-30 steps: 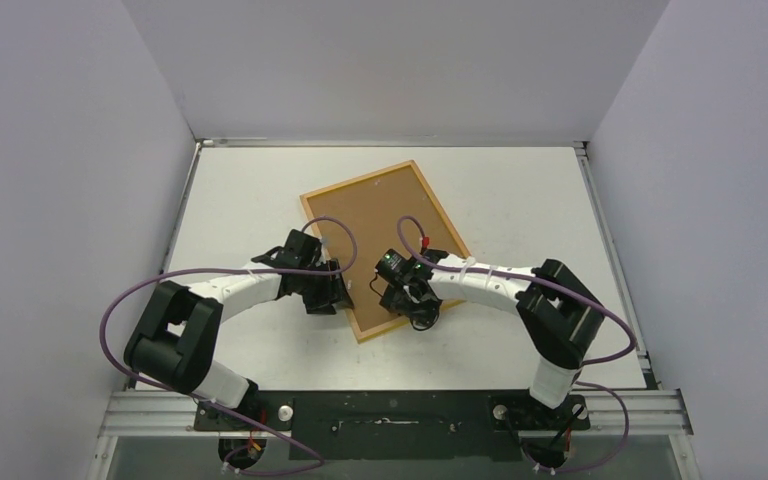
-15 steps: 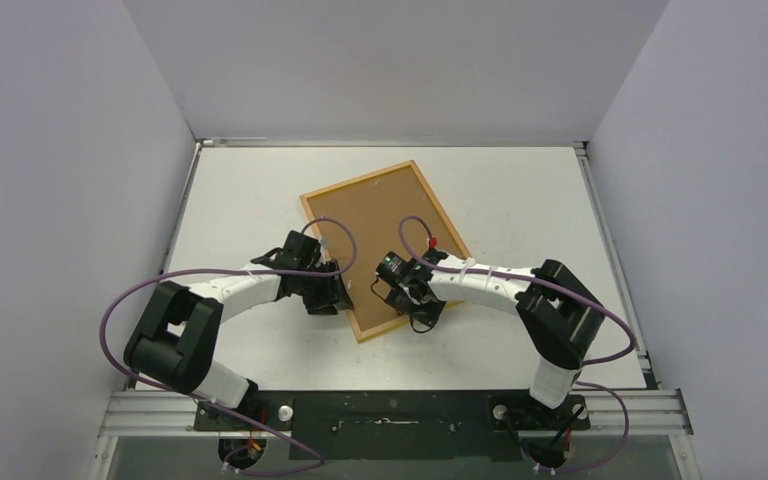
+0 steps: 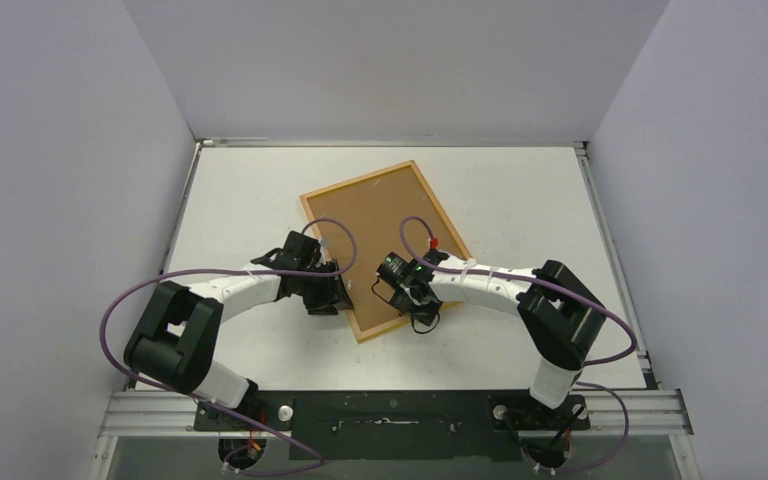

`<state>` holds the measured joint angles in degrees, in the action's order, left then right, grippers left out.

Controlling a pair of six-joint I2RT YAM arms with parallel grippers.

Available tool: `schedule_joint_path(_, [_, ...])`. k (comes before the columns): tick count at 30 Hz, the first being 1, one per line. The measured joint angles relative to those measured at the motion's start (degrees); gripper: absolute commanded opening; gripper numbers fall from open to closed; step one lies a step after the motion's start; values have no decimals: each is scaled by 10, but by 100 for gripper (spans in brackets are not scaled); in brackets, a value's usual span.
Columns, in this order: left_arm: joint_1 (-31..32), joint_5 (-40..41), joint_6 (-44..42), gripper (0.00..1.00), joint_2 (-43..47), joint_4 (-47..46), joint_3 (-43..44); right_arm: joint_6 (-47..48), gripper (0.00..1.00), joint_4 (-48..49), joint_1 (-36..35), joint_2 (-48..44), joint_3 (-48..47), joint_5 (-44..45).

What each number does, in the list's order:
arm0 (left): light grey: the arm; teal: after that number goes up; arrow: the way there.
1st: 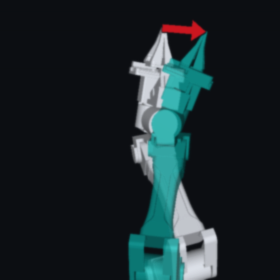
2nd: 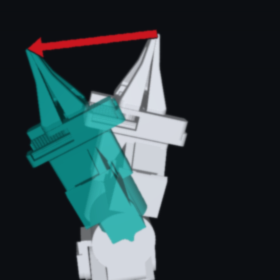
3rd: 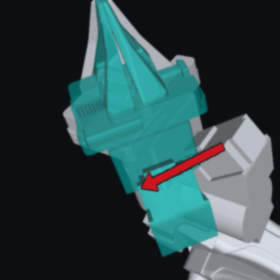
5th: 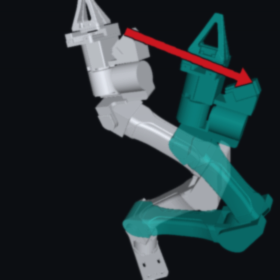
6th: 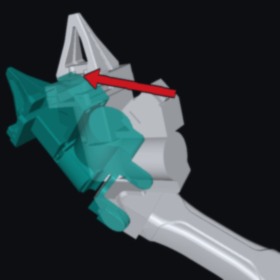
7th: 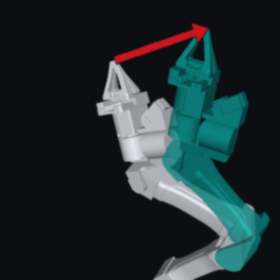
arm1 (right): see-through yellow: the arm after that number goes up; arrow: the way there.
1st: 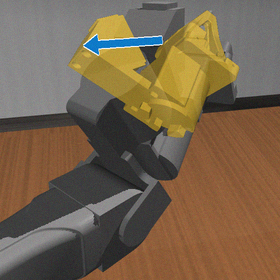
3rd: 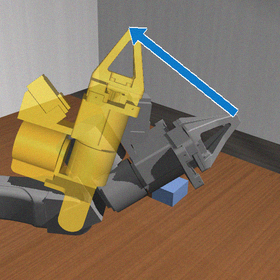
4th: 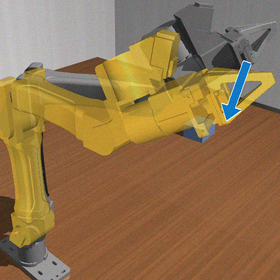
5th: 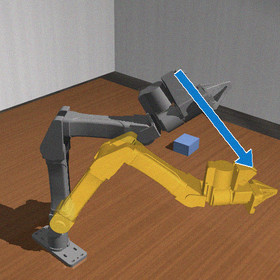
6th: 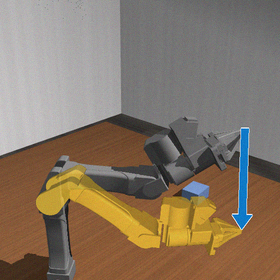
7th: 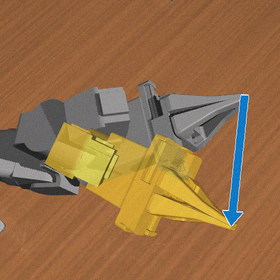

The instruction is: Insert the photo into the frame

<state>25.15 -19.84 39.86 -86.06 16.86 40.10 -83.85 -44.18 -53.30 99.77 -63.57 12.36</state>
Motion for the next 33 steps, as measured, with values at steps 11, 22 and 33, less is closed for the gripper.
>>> schedule_joint_path(11, [0, -1, 0, 45, 0, 0, 0, 7, 33, -4, 0, 0, 1, -8])
schedule_joint_path(22, [0, -1, 0, 45, 0, 0, 0, 13, 38, -6, 0, -4, 1, -12])
schedule_joint_path(33, [-53, -8, -9, 61, 49, 39, 0, 49, 71, -17, 1, -47, -26, 19])
